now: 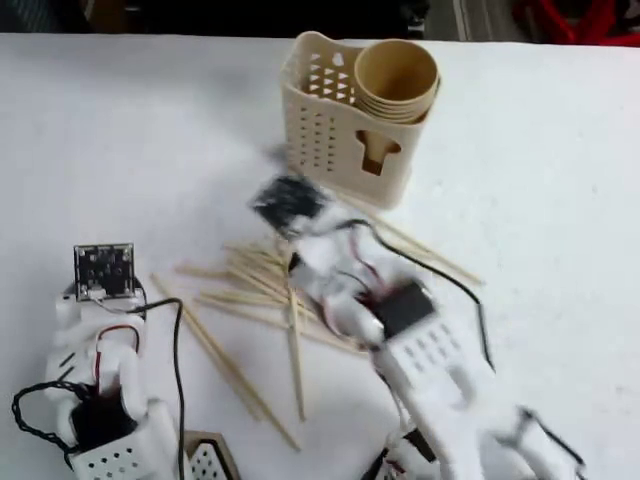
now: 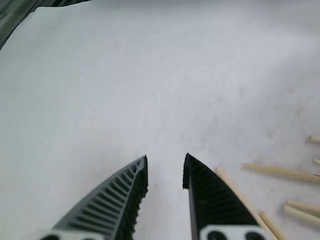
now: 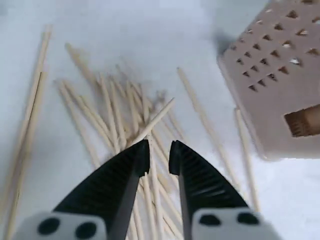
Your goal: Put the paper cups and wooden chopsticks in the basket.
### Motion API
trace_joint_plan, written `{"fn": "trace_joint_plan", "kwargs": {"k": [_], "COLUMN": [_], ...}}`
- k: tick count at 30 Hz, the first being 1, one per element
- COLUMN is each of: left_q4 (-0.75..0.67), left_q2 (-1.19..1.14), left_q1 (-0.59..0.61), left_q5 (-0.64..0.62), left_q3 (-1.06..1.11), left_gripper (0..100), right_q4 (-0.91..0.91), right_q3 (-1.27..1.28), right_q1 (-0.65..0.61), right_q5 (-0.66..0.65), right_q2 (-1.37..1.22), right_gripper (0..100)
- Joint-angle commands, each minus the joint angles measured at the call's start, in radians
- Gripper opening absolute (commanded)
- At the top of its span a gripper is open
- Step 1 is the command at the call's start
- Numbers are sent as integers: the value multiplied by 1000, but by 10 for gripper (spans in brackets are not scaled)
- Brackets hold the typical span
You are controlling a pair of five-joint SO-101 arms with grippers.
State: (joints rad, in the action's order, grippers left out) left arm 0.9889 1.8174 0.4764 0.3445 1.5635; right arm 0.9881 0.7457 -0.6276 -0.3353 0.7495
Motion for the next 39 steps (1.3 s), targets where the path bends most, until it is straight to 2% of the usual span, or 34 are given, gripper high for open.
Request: {"fn": "trace_joint_plan", "kwargs": {"k": [1, 7, 13, 20, 29, 33, 39], "left_q4": [-28, -28, -26, -25, -26, -26, -28], "left_q2": [10, 10, 10, 10, 10, 10, 10], "left_q1": [12, 12, 12, 12, 10, 10, 10], "left_q5": [-11, -11, -11, -11, -6, -6, -6], "left_q3": [-8, -8, -6, -6, 5, 6, 8], "left_gripper": [138, 139, 139, 139, 139, 139, 139], "right_q4": [5, 21, 13, 10, 7, 12, 12], "right_q3": [-112, -173, -209, -276, -345, -344, -347], "right_q1": [-38, -51, -114, -110, -108, -97, -30], "right_q5": [-37, -40, -40, -40, -43, -137, -144], "right_q2": [-291, -519, -641, -785, -914, -914, -912], "right_gripper": [104, 276, 279, 279, 115, 14, 19]}}
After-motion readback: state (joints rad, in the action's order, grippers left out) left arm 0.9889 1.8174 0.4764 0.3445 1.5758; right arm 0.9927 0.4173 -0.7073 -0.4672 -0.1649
